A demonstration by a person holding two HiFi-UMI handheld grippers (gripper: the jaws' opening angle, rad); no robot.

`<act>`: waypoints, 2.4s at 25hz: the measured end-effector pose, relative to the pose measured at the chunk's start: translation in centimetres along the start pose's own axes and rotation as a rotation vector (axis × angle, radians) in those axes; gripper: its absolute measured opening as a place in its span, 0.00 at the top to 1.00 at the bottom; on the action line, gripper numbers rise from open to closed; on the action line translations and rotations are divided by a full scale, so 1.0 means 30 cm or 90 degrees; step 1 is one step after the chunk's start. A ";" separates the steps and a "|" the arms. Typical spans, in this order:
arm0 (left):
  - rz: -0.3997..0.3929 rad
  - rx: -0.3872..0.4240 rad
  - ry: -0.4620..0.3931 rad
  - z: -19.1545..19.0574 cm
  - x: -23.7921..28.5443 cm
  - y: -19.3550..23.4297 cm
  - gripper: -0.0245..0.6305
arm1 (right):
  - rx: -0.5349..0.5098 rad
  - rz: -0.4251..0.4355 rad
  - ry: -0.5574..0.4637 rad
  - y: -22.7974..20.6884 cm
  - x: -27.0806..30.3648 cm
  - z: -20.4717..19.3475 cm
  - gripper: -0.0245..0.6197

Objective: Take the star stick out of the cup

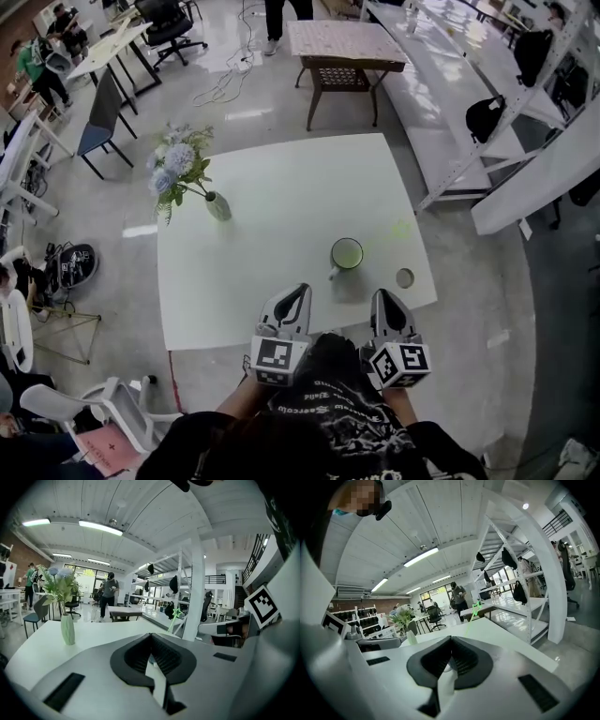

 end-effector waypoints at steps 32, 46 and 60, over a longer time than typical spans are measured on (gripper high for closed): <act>0.167 -0.021 0.042 0.010 0.019 0.032 0.93 | 0.081 0.092 0.082 -0.203 0.380 0.085 0.59; 0.177 -0.035 0.039 0.023 0.041 0.013 0.93 | 0.099 0.092 0.057 -0.212 0.407 0.113 0.91; 0.178 -0.027 0.033 0.020 0.026 0.031 0.93 | 0.084 0.117 0.023 -0.152 0.419 0.137 0.93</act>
Point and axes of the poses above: the fingertips, and each gripper's own axes: x forward along the fingers, y to its left, z out of its top, the point moved 7 cm from there along -x, backward along the fingers, and after that the axes turned 2 degrees about x, right-handed, at the moved point
